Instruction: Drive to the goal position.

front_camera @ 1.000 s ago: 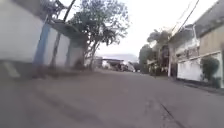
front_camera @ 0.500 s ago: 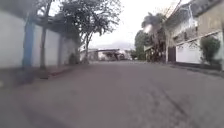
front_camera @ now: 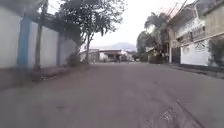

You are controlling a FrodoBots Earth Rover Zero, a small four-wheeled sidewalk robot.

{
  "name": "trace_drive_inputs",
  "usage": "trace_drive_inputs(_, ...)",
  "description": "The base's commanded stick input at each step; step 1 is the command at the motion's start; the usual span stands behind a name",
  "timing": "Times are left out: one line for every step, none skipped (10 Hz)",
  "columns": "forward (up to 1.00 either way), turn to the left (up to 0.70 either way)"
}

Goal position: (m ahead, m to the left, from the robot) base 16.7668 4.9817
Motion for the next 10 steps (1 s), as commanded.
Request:
trace_drive_inputs(1.00, 0.11)
trace_drive_inputs(1.00, 0.40)
trace_drive_inputs(1.00, 0.39)
trace_drive_inputs(1.00, 0.35)
trace_drive_inputs(1.00, 0.27)
trace_drive_inputs(1.00, 0.14)
trace_drive_inputs(1.00, 0.02)
trace_drive_inputs(1.00, 0.00)
trace_drive_inputs(1.00, 0.00)
trace_drive_inputs(1.00, 0.00)
